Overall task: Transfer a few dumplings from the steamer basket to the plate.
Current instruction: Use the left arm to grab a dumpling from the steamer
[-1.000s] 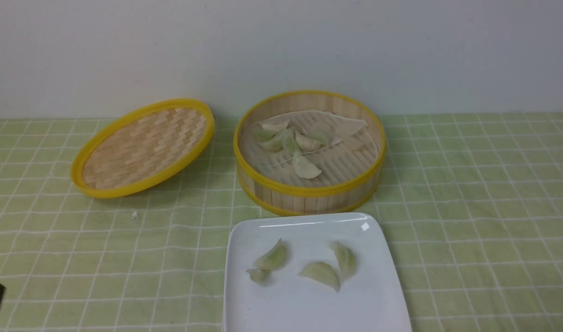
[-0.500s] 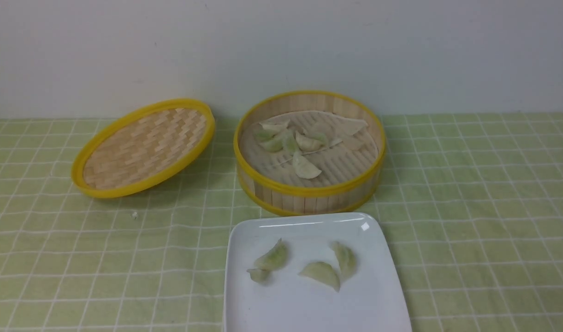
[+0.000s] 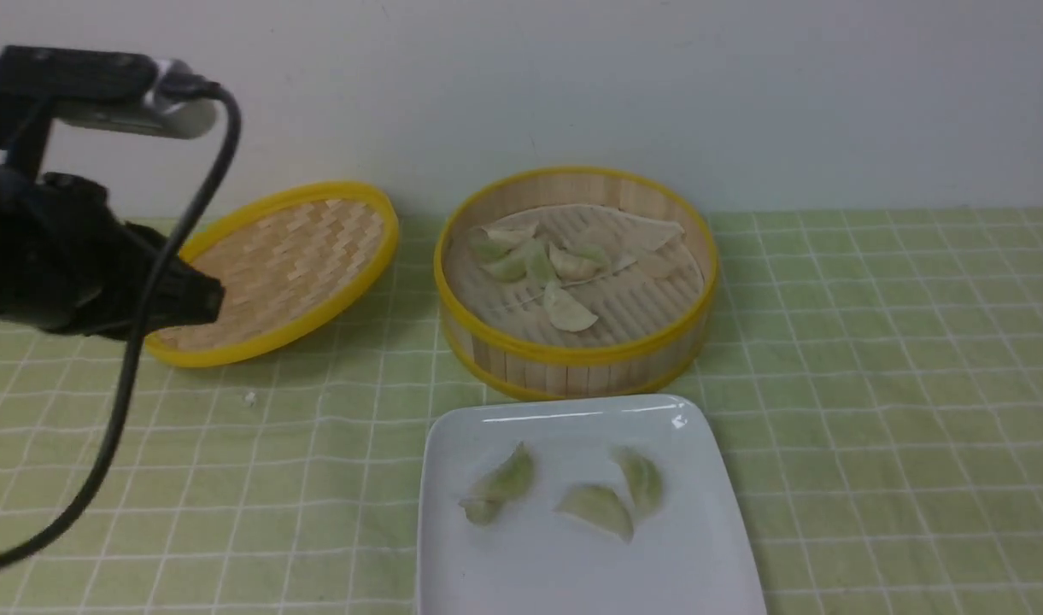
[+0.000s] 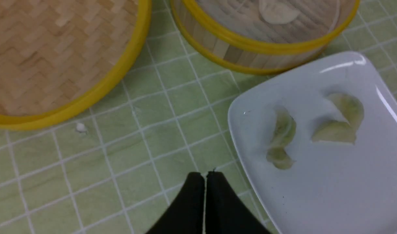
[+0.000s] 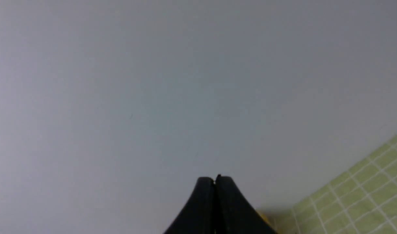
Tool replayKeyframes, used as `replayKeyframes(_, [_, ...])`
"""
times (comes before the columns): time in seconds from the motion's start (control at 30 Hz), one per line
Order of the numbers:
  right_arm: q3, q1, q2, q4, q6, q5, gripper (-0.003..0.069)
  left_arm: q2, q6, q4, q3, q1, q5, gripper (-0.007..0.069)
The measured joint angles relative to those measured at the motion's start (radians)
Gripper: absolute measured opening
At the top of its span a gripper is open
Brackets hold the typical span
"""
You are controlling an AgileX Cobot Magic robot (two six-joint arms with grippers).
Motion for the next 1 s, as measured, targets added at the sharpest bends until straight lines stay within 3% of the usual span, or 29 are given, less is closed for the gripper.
replayKeyframes(0.1, [-0.227,0.018,0.176,-0.115,-0.048,0.321,-0.0010,0.159,0.084,-0.020,-0.140,-0.036,0.028,-0.0006])
replayKeyframes(0.23, [-0.479,0.018,0.433,-0.237,-0.115,0.688,-0.0010,0.327,0.109,-0.033,-0.315,-0.080,0.092,-0.0006])
replayKeyframes(0.37, [-0.650,0.018,0.643,-0.297,-0.214,0.921,-0.0010,0.512,0.117,-0.015,-0.509,-0.126,0.166,-0.0006])
replayKeyframes(0.6, [-0.710,0.018,0.737,-0.265,-0.257,0.954,-0.0010,0.745,0.117,0.114,-0.773,-0.218,0.177,0.0011])
replayKeyframes(0.8, [-0.710,0.018,0.738,-0.252,-0.262,0.957,-0.0010,0.897,0.079,0.271,-0.901,-0.296,0.090,0.0141])
replayKeyframes(1.0, [-0.710,0.018,0.738,-0.252,-0.262,0.958,-0.0010,0.998,0.067,0.296,-0.908,-0.309,-0.039,0.0301])
